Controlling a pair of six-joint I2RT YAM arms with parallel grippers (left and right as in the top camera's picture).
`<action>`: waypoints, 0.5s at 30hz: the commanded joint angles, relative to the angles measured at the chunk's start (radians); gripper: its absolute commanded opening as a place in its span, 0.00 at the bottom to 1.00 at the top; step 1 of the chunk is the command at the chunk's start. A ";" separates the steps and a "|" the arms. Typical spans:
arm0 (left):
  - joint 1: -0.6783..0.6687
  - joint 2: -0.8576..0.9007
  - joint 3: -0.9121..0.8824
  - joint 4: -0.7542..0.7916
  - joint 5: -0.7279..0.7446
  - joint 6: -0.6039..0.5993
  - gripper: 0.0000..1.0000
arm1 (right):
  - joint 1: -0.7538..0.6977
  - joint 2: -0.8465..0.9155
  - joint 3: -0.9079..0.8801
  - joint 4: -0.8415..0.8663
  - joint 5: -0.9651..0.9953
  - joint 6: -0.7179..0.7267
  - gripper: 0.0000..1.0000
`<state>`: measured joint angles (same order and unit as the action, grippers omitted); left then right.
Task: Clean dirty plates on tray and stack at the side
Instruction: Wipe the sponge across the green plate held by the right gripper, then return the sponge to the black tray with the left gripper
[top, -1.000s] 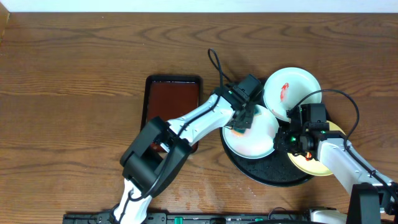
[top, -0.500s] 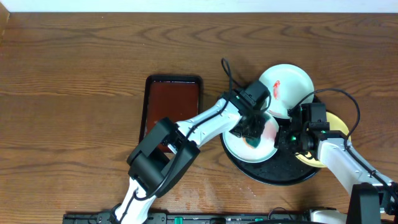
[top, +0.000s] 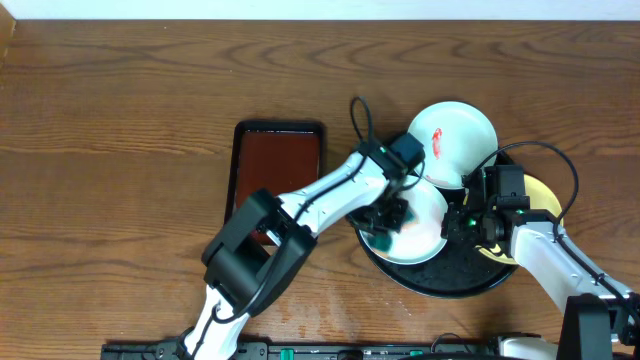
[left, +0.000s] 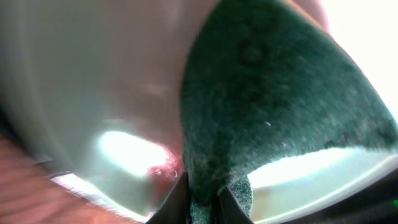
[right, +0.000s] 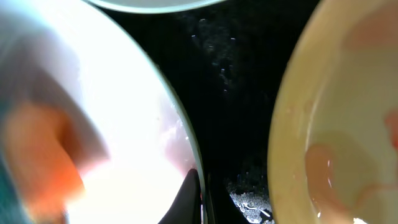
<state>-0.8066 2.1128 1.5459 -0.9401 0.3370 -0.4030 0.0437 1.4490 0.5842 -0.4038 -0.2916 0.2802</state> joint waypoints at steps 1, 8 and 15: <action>0.061 0.010 0.002 -0.045 -0.331 -0.056 0.07 | 0.010 0.021 -0.010 -0.011 -0.005 -0.012 0.01; 0.089 -0.040 0.043 -0.081 -0.327 -0.083 0.07 | 0.010 0.021 -0.010 -0.014 -0.005 -0.016 0.01; 0.157 -0.233 0.047 -0.137 -0.327 -0.071 0.07 | 0.010 0.021 -0.010 -0.014 -0.005 -0.025 0.01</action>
<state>-0.7235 2.0048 1.5841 -1.0576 0.1108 -0.4747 0.0444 1.4528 0.5842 -0.4088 -0.3187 0.2806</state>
